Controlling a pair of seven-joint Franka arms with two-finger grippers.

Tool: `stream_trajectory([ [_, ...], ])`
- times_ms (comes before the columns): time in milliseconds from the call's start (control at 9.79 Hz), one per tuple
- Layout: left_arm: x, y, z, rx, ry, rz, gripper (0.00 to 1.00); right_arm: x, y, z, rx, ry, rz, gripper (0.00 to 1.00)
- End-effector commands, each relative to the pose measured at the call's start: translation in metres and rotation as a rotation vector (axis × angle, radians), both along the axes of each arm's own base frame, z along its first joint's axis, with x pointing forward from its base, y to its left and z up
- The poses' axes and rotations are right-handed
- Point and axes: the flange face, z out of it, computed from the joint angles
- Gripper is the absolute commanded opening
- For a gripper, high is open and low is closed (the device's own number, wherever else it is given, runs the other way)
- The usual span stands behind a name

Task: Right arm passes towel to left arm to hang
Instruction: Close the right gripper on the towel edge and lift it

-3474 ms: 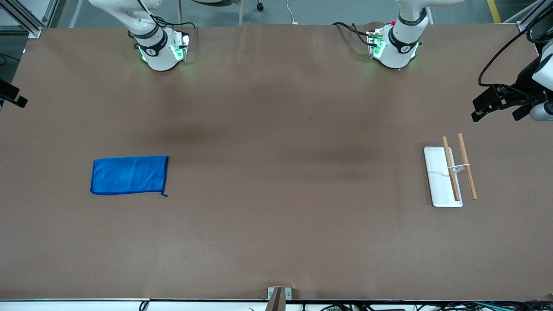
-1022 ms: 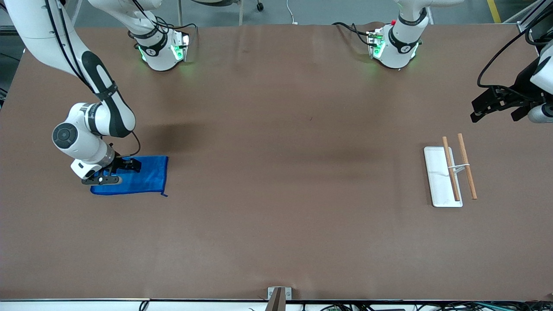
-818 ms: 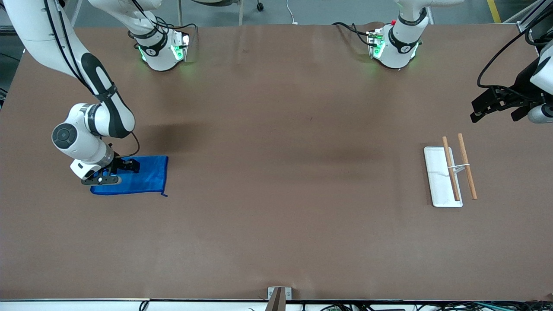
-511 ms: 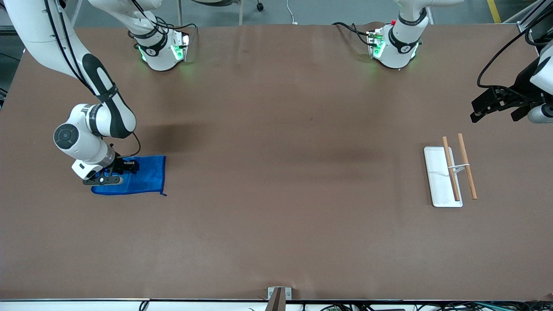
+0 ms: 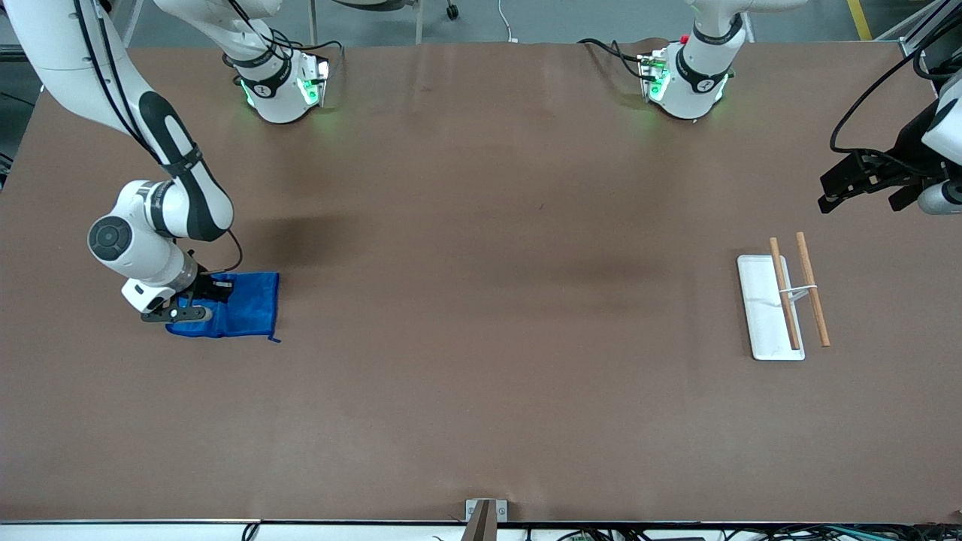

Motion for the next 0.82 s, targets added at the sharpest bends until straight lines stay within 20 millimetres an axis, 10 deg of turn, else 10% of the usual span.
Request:
stream_trajectory([
  [0, 0.002, 0.0, -0.017, 0.023, 0.04, 0.006, 1.0, 0.012, 0.013, 0.05, 0.033, 0.026, -0.01, 0.0],
  [715, 0.002, -0.001, -0.022, 0.024, 0.049, 0.004, 1.0, 0.032, 0.147, 0.172, 0.339, -0.065, -0.022, 0.0],
])
